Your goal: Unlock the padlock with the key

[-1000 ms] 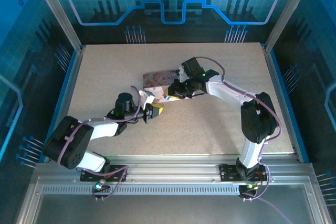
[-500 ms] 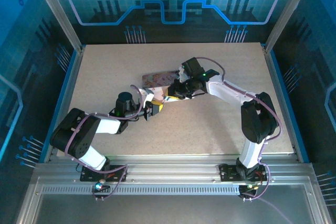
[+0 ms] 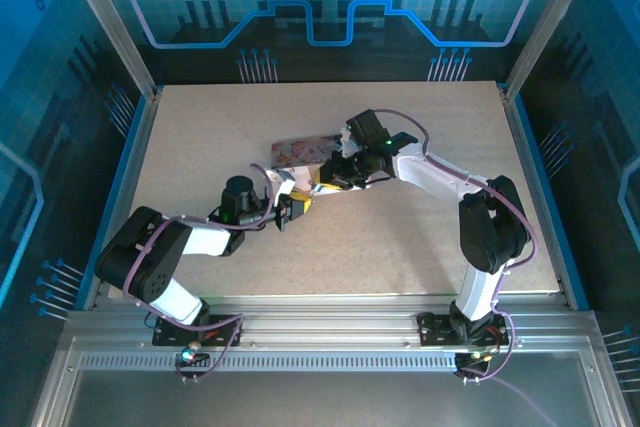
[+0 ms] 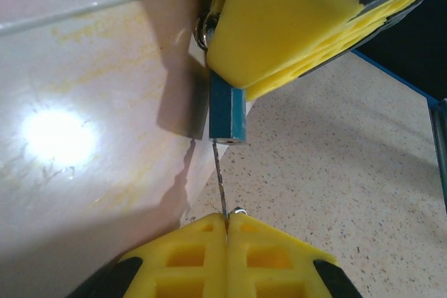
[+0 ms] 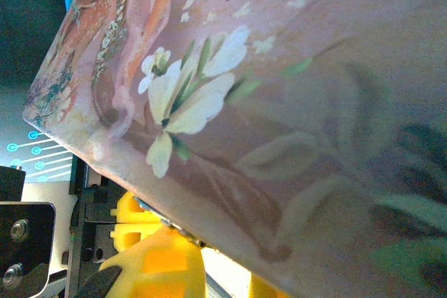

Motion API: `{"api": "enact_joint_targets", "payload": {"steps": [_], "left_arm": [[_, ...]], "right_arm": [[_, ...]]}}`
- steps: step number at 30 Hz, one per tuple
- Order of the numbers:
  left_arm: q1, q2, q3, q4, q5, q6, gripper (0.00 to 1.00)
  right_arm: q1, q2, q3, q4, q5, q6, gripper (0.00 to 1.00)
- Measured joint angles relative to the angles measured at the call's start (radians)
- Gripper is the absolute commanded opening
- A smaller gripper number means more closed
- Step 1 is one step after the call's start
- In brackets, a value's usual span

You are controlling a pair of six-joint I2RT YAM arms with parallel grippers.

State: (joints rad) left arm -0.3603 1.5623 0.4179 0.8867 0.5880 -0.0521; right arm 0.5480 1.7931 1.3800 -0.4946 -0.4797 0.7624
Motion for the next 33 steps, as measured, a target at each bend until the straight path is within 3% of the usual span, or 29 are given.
{"api": "enact_joint_targets", "payload": {"steps": [33], "left_arm": [[-0.017,-0.005,-0.044,0.118,-0.016,-0.002,0.00]], "right_arm": [[-0.021,0.000,0.000,0.000,-0.028,0.000,0.00]]}}
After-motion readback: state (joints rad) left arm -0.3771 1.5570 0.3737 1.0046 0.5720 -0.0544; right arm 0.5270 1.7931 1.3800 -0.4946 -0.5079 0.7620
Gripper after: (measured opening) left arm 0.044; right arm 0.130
